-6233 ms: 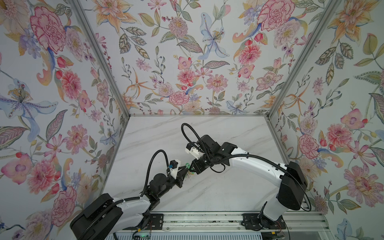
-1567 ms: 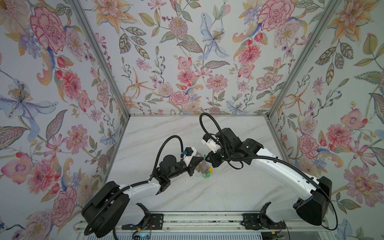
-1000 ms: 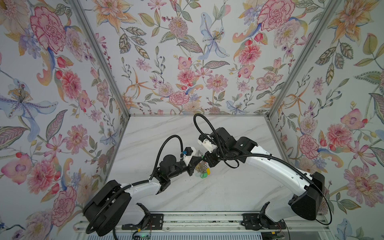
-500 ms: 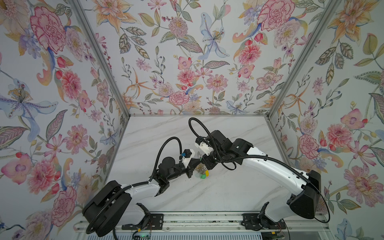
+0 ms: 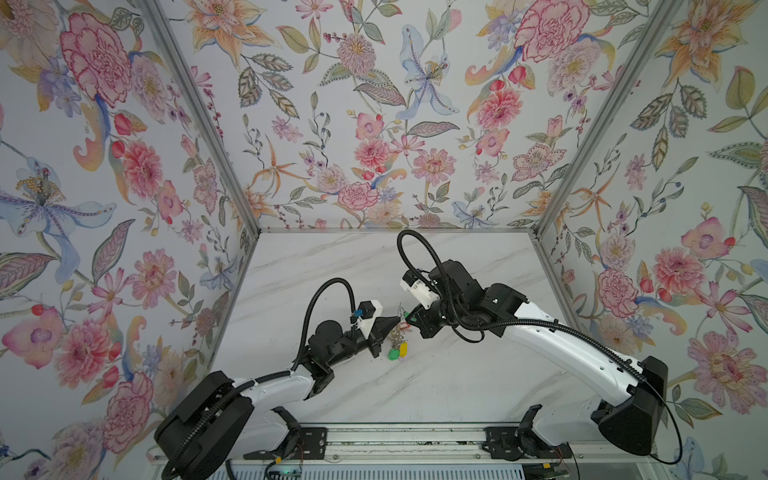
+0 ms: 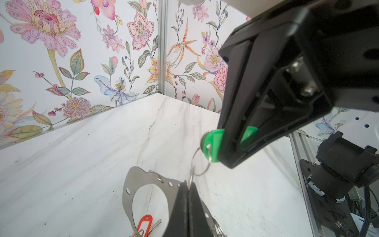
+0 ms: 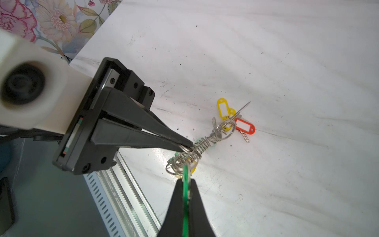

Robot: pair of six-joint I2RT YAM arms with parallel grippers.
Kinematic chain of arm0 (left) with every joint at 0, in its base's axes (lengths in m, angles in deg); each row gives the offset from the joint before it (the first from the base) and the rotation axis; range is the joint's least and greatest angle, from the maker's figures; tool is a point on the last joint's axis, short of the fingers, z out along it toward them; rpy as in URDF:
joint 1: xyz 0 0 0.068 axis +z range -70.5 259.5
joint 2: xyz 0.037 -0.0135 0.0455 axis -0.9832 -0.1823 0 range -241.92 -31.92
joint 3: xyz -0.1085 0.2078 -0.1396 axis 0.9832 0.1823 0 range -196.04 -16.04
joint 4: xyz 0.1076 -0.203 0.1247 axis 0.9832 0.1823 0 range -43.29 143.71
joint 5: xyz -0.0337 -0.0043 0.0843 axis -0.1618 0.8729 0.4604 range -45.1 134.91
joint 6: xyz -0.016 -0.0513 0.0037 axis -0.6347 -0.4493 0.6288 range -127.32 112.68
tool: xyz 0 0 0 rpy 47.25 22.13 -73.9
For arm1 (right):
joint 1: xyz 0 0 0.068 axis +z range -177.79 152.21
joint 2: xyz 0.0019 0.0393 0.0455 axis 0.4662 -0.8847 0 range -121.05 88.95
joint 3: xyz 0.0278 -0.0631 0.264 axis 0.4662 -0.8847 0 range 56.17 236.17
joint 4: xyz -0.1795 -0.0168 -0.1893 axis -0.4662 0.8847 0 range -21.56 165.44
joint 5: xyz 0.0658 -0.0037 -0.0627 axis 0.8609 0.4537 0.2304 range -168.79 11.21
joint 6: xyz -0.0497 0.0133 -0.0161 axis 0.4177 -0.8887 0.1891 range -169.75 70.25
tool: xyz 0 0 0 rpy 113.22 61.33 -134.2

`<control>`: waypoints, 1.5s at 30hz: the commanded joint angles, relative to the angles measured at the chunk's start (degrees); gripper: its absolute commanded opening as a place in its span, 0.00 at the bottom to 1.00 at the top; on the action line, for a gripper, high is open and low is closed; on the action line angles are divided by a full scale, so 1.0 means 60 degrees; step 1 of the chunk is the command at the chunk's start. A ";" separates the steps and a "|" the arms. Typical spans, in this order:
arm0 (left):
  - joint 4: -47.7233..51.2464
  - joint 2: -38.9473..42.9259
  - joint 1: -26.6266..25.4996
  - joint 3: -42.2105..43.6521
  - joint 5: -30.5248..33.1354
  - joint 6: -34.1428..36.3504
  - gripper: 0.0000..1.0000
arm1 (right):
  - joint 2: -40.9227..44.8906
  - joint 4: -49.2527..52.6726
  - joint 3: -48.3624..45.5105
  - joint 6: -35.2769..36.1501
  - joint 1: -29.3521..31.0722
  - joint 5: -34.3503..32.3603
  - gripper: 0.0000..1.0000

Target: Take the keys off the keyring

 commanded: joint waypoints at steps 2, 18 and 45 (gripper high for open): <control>0.2066 -0.0260 0.0277 0.0451 0.0858 -0.0160 0.00 | 0.1117 -0.1141 -0.0056 -0.0089 -0.0474 0.0900 0.00; 0.2273 0.0364 0.0468 0.0612 0.0652 -0.0511 0.00 | 0.1833 -0.1615 -0.1104 -0.0221 -0.1555 0.1319 0.00; 0.1826 0.1854 0.0586 0.0780 0.1993 -0.1456 0.00 | 0.1895 -0.2975 -0.2982 -0.1304 -0.1298 0.1772 0.00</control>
